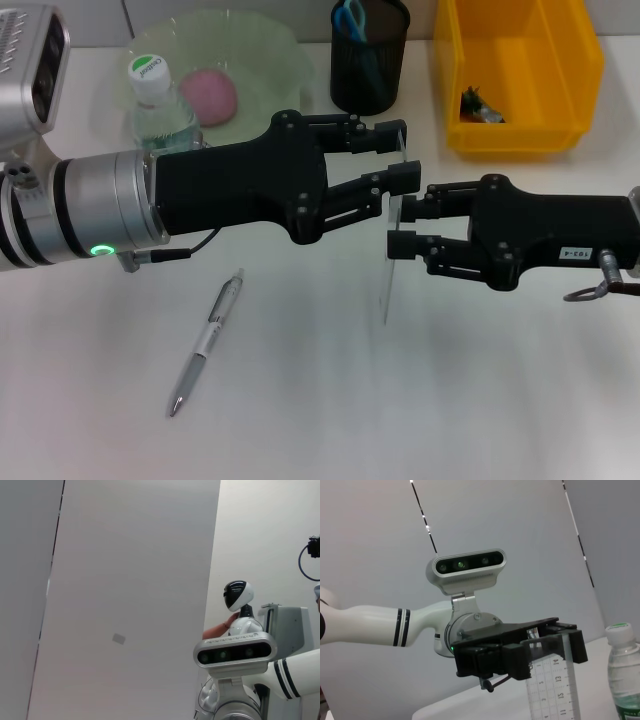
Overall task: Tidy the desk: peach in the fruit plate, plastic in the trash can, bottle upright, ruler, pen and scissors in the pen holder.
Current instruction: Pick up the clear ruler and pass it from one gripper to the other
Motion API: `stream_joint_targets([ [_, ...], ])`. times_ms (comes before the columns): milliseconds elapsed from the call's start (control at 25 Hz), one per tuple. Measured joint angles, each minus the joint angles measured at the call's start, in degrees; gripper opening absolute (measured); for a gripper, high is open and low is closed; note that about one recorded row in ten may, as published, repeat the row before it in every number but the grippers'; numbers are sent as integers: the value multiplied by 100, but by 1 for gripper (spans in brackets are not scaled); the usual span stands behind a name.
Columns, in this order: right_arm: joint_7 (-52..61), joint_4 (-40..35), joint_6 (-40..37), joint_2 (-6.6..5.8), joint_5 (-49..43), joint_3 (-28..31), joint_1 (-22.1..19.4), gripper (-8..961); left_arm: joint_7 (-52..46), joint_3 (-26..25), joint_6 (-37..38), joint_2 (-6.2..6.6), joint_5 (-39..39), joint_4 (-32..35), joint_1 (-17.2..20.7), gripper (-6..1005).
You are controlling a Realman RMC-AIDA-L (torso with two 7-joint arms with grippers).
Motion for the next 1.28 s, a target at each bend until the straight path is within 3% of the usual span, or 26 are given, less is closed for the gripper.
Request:
stream_joint_targets([
  [360,-6,1,-5,-5,67,-11,-16,391,0,-1,-35,2,-4,0,0,389],
  [800,-6,-13,-18,-15,71,9,-7,211,1,0,-38,1,-5,-1,0,389],
  [1040,-40,-70,-24,-25,136,19,-121,236,1,-3,-37,1,-3,-1,0,389],
  [1280,-130,-194,40,-18,380,23,-343,494,-2,-9,-39,0,2,-1,9,389],
])
